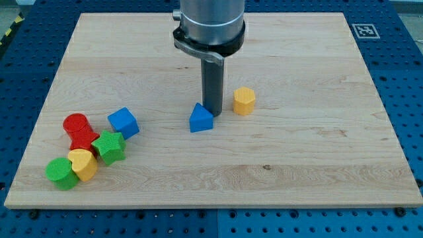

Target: Slide the blue triangle to the green star

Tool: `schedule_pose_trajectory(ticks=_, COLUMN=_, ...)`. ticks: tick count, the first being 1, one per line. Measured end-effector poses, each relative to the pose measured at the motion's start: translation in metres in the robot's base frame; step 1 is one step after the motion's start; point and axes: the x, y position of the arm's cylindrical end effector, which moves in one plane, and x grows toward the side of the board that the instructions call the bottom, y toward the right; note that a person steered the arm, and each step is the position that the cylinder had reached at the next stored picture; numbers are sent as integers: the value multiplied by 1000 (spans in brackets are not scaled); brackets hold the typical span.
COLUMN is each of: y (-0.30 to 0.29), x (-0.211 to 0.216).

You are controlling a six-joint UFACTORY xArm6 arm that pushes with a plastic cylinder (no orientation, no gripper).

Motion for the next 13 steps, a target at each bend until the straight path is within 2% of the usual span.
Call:
schedule_pose_trajectory(ticks=2, y=0, x=29)
schedule_pose_trajectory(ticks=5, y=-8, x=22)
schedule_pose_trajectory(ticks=7, y=-65, x=22)
schedule_pose_trajectory(ticks=9, y=-96, x=50)
schedule_pose_trajectory(ticks=11, y=-91, x=54)
schedule_pose_trajectory(ticks=13, y=-42, x=68)
